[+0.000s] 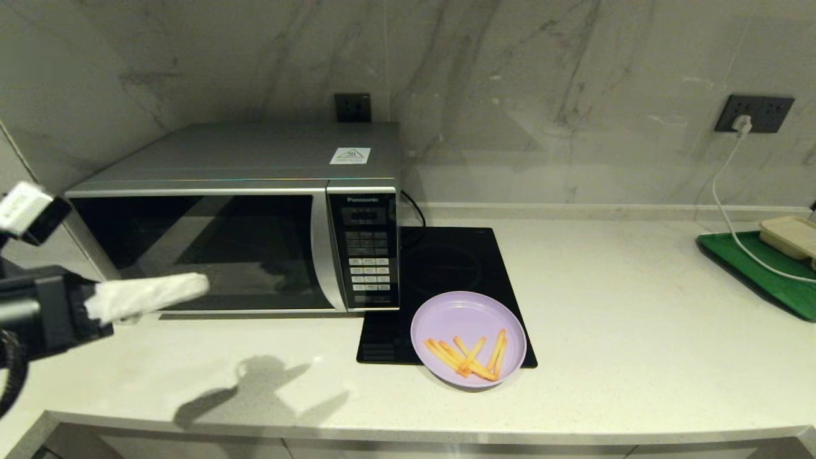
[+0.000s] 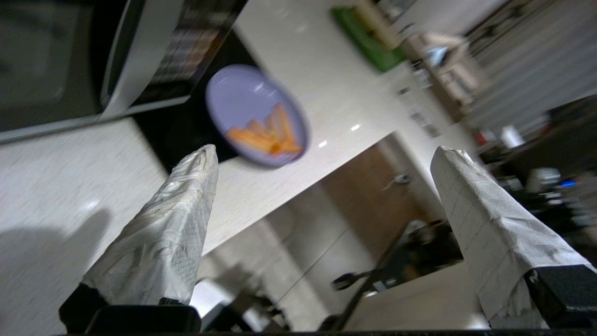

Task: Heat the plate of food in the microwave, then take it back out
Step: Open the microwave oven

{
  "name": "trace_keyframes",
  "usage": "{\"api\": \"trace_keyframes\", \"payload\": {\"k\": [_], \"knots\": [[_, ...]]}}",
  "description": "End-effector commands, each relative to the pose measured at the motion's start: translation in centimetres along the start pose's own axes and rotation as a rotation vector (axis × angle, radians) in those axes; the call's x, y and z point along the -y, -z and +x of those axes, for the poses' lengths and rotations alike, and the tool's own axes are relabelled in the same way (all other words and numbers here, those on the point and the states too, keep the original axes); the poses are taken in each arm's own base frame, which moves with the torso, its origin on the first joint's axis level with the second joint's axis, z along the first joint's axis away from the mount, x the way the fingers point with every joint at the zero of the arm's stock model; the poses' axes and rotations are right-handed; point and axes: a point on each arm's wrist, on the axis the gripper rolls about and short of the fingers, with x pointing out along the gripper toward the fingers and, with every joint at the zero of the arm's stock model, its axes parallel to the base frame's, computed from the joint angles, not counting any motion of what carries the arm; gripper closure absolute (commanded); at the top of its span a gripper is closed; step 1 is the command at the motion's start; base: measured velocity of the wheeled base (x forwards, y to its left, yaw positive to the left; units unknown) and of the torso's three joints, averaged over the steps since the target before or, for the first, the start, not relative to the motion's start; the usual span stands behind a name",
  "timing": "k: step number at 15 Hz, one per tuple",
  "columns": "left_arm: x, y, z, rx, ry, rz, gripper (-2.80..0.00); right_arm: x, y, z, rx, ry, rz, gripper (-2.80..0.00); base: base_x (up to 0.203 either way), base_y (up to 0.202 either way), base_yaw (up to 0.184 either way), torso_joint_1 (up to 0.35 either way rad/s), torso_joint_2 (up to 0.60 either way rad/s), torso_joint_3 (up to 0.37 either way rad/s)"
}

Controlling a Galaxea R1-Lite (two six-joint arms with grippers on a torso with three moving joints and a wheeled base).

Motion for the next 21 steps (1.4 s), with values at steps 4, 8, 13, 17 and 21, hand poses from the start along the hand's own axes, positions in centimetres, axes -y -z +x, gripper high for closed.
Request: {"api": "trace_keyframes", "payload": {"k": [4, 8, 13, 17, 21], "knots": [[-3.7, 2.2, 2.9, -0.084, -0.039, -0.037, -2.8, 0.0, 0.0, 0.0, 0.0, -0.001, 0.001, 0.0, 0.0, 0.0, 0.0, 0.0, 0.0, 0.0], [-6.8, 1.8, 4.6, -0.063, -0.035, -0.005, -2.8, 0.0, 0.0, 0.0, 0.0, 0.0, 0.001, 0.0, 0.0, 0.0, 0.0, 0.0, 0.0, 0.0], [-10.1, 0.9, 6.8, -0.076, 0.091, 0.003, -2.8, 0.0, 0.0, 0.0, 0.0, 0.0, 0.001, 0.0, 0.0, 0.0, 0.0, 0.0, 0.0, 0.0], [-11.5, -0.5, 8.0, -0.091, 0.24, 0.023, -2.8, 0.0, 0.0, 0.0, 0.0, 0.0, 0.0, 0.0, 0.0, 0.0, 0.0, 0.0, 0.0, 0.0], [-13.2, -0.3, 9.0, -0.097, 0.281, 0.062, 0.0, 0.0, 0.0, 0.0, 0.0, -0.001, 0.001, 0.0, 0.0, 0.0, 0.0, 0.0, 0.0, 0.0]]}}
